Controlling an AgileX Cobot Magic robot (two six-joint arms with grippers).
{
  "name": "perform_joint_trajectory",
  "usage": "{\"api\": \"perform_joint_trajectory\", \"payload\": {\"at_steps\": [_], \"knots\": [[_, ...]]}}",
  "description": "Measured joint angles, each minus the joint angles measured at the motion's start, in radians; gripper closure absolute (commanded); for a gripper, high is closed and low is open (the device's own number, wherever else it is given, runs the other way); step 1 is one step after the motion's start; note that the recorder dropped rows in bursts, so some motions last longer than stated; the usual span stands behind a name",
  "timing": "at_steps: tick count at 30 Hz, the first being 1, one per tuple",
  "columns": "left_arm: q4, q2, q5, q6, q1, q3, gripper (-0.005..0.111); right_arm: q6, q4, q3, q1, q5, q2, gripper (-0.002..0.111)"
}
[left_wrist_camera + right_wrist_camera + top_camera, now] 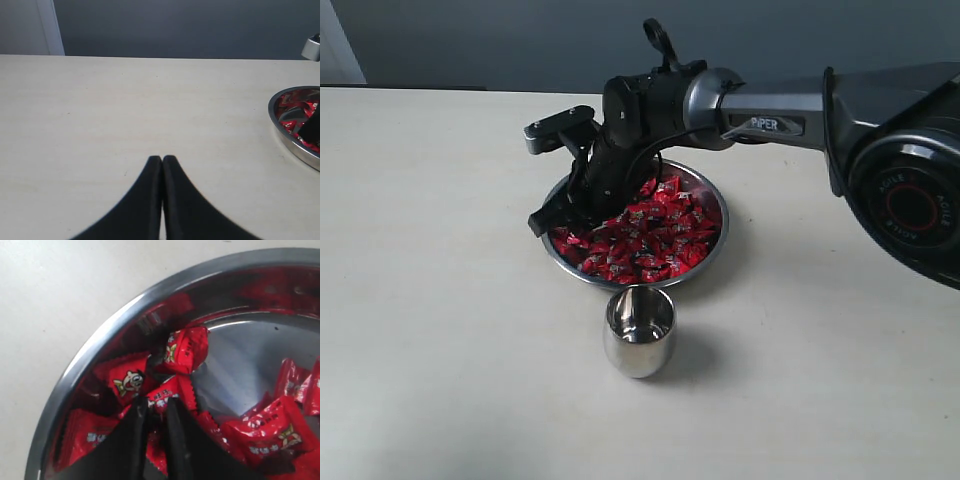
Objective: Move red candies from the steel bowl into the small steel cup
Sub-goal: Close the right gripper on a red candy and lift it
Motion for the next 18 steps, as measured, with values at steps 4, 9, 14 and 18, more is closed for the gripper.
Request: {"api": "perform_joint_trajectory", "payload": {"at_steps": [4,9,14,18], "knots": [[0.0,0.0,0.0,0.0,0.0,0.0,0.106,0.003,0.0,0.0,0.0,0.002,0.0,0.109],[0.0,0.0,0.0,0.0,0.0,0.0,0.106,0.003,-0.019,0.0,0.0,0.002,-0.014,0.109],[0.0,0.0,0.0,0.0,0.0,0.0,0.106,0.003,-0.042,0.0,0.0,-0.016,-0.078,0.109],[0.0,0.0,0.0,0.0,0.0,0.0,0.106,0.003,-0.045,0.0,0.0,-0.018,-0.128,0.109]]}}
